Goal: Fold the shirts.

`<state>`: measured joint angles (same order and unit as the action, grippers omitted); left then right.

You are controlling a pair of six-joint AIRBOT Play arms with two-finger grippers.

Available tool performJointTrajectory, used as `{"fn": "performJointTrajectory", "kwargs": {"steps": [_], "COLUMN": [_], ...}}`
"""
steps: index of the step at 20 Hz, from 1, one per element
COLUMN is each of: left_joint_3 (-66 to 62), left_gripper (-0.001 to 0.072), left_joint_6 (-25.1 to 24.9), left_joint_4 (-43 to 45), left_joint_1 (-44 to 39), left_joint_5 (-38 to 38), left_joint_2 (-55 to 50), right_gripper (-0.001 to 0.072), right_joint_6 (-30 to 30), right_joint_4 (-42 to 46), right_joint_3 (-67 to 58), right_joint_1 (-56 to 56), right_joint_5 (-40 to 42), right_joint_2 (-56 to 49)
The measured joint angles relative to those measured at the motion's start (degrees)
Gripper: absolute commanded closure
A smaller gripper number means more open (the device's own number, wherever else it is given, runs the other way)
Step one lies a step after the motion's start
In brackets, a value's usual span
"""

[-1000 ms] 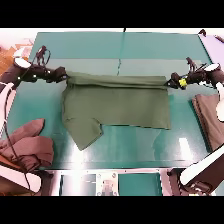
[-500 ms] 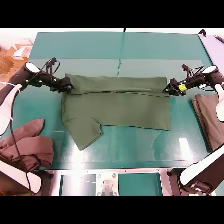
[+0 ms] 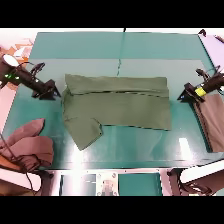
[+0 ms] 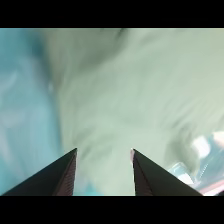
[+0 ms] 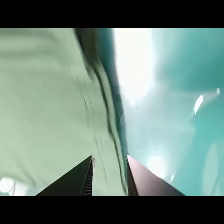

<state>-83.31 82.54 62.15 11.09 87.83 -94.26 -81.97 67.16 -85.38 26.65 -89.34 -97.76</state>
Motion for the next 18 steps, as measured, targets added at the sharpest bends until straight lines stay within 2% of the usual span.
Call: {"fn": "performJointTrajectory", "kwargs": {"steps": [3,5,6,7,8,12,15,16,18], "left_joint_3": [11.52,22.03,27.10,32.06,37.16,52.78,59.98,61.42,63.39], "left_gripper": [0.0295,0.0292,0.0183,0.0044,0.0038,0.0038,0.0039,0.0039,0.0039], "left_joint_6": [0.13,0.09,0.11,0.11,0.17,0.76,1.05,1.46,2.14], "left_joint_4": [3.67,5.01,4.96,4.66,3.41,-4.57,-10.16,-11.32,-13.22], "left_joint_1": [0.72,0.96,1.01,1.05,1.14,-0.63,-4.83,-6.23,-8.39], "left_joint_5": [0.17,-3.30,-5.57,-7.74,-10.05,-21.42,-31.47,-34.40,-38.97], "left_joint_2": [10.03,19.17,23.50,27.65,31.65,40.11,42.16,42.42,42.80], "right_gripper": [0.0464,0.0458,0.0419,0.0353,0.0308,0.0293,0.0270,0.0232,0.0226], "right_joint_6": [-0.48,-0.70,-0.85,-0.90,-0.90,-0.85,-0.39,-0.35,-0.20], "right_joint_4": [0.79,-0.87,-2.08,-3.63,-5.38,-14.32,-18.91,-19.91,-22.84], "right_joint_3": [16.15,28.39,34.14,40.09,45.13,60.06,65.66,66.60,67.78], "right_joint_1": [2.67,3.91,4.28,4.61,4.81,5.16,4.37,3.58,1.29], "right_joint_5": [4.83,8.74,11.06,13.70,16.39,27.34,32.52,33.81,36.17], "right_joint_2": [12.85,22.62,27.32,32.20,36.28,45.92,46.66,46.14,44.39]}}
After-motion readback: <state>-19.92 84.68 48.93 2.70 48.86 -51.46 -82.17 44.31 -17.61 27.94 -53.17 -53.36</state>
